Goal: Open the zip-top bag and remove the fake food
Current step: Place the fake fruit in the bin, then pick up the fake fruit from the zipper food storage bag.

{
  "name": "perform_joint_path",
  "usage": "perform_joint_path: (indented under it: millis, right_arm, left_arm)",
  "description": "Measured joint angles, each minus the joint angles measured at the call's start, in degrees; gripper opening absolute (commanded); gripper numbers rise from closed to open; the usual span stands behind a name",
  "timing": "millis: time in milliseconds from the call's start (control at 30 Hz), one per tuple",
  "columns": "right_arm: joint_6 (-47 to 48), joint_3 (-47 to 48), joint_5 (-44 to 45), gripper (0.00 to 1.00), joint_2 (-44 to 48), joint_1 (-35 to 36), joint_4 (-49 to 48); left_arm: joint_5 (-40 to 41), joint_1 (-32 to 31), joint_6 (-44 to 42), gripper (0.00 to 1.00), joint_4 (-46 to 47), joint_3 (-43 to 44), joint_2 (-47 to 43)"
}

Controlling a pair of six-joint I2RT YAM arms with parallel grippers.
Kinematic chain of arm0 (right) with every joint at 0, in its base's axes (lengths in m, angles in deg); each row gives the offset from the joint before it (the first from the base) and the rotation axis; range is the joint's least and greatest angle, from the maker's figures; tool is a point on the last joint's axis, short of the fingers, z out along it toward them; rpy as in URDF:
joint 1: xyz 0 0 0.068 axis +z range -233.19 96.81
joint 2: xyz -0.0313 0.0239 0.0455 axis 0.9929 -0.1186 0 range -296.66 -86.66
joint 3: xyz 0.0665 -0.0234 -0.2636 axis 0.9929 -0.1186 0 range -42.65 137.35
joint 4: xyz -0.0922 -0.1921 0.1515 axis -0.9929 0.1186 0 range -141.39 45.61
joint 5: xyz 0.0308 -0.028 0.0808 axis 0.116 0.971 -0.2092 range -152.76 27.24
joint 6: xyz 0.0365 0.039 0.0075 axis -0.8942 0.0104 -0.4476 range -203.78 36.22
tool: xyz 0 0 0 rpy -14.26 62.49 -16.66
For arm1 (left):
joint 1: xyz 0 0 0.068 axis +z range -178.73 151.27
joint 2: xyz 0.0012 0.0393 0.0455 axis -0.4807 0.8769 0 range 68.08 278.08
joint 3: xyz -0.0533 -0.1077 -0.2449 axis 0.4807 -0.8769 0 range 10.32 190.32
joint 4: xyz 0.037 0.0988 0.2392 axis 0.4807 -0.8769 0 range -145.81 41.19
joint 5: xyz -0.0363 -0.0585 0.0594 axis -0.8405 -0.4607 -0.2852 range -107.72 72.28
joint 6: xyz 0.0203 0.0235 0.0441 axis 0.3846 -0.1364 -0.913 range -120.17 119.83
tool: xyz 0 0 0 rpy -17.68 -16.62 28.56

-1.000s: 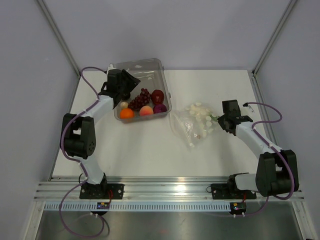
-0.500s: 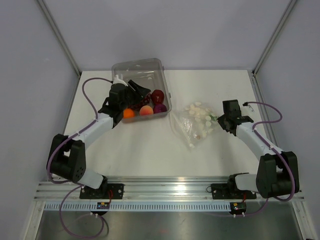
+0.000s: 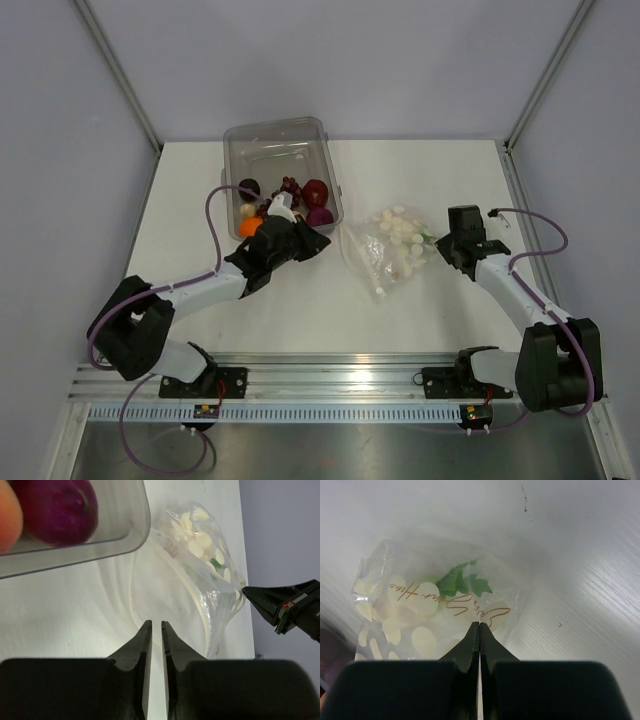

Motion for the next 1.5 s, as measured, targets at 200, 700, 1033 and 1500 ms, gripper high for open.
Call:
perform_joint_path:
  millis: [200,700,1033,1500]
  right_arm:
    - [0.02,-1.81,-0.02,0.00,3.54,0.00,0.00]
    - [-0.09,-5.31,-2.47,0.00,8.28,0.00,-0.02]
    - [-1.53,-9.62,-5.75,0.12,12.41,0.00,-0.22]
    - [1.05,-8.90,-8.20,0.67,18.34,0.00,1.88]
  left_arm:
    - [1.57,-3.45,-0.76,0.09,5.86,-1.20,2.97]
    - [1.88,-8.92,-1.25,0.09,7.89,4.15,14.51]
    - [1.88,-8.92,-2.14,0.30,7.17,10.62,19.45]
    - [1.88,-8.92,-2.21,0.31,7.34,14.38,23.39]
